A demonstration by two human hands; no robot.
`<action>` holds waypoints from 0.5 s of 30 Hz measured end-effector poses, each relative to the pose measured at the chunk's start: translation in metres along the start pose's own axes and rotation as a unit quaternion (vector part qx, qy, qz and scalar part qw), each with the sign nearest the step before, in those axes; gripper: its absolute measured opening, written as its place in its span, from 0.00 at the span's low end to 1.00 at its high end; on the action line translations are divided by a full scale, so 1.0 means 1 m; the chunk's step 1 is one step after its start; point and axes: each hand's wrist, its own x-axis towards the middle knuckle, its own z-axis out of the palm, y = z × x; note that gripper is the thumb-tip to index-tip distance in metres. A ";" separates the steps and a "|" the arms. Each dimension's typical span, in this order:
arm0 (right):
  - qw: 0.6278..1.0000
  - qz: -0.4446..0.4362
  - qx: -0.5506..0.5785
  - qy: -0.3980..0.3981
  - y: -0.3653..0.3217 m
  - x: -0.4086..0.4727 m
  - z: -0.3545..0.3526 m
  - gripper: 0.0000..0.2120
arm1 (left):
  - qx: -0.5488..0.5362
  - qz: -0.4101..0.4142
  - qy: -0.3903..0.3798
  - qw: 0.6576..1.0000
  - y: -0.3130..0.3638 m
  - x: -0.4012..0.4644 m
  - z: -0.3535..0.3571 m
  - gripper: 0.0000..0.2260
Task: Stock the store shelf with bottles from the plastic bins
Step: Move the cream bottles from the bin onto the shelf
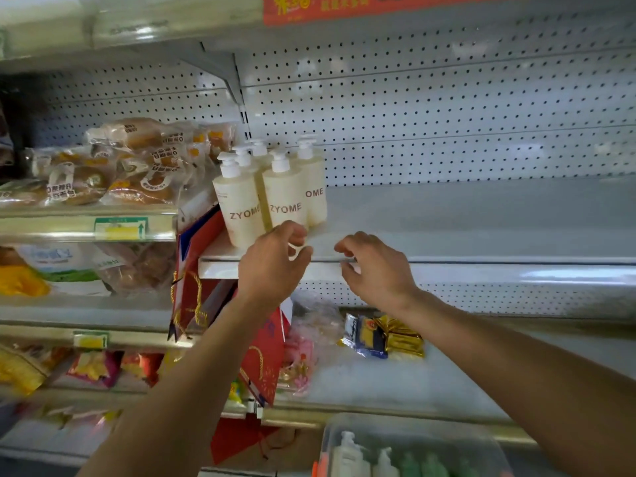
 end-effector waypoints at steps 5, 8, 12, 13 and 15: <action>0.998 0.039 0.031 -0.042 0.017 -0.059 0.008 0.11 | -0.033 -0.073 -0.073 0.994 -0.001 -0.062 0.039 0.09; 0.991 0.072 0.042 -0.100 0.032 -0.098 0.027 0.10 | -0.059 -0.131 -0.128 0.981 -0.011 -0.106 0.073 0.09; 0.969 0.140 0.078 -0.190 0.051 -0.150 0.061 0.10 | -0.102 -0.190 -0.186 0.959 -0.033 -0.159 0.114 0.07; 0.960 0.159 0.088 -0.214 0.055 -0.162 0.070 0.11 | -0.111 -0.211 -0.201 0.950 -0.040 -0.169 0.123 0.07; 0.943 0.190 0.103 -0.255 0.062 -0.182 0.089 0.11 | -0.122 -0.251 -0.235 0.931 -0.053 -0.187 0.141 0.09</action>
